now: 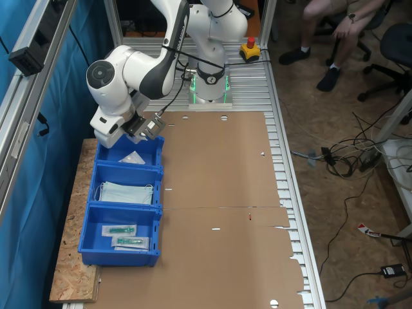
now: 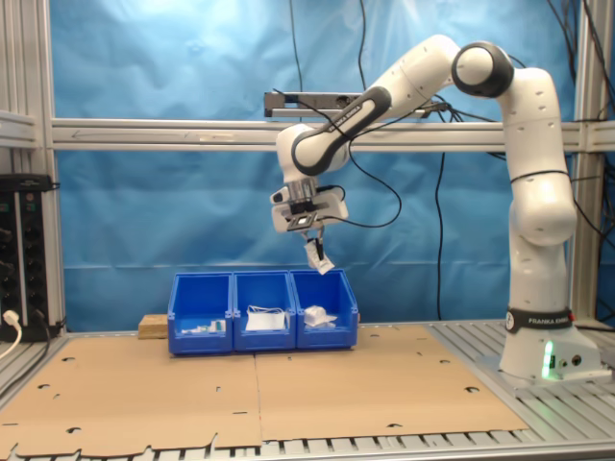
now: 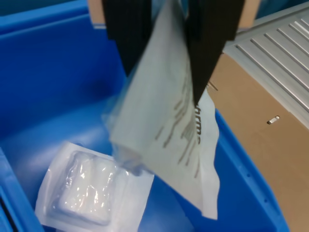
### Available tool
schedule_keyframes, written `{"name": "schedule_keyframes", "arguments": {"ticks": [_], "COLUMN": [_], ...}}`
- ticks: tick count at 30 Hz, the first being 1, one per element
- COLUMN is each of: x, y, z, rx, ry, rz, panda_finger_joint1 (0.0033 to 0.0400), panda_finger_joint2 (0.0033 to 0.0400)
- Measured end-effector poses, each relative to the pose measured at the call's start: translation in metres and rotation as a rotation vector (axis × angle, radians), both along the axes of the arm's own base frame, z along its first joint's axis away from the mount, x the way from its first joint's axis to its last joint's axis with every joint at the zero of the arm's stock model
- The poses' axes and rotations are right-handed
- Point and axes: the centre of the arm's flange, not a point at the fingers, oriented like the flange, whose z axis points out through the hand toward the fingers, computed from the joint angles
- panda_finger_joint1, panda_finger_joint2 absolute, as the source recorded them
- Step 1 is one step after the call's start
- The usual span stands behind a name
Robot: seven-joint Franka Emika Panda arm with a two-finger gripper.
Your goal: Pick and place sorting task of medical equipment.
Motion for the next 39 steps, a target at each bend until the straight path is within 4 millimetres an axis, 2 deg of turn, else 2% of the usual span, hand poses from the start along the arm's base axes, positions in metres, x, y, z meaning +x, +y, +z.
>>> {"name": "schedule_keyframes", "arguments": {"ticks": [39], "x": [0.0049], "y": [-0.0026], "z": [-0.0017], "rx": [-0.035], "ry": [-0.059], "rz": [0.006], "panda_finger_joint1": [0.0051], "panda_finger_joint2": [0.0051]}}
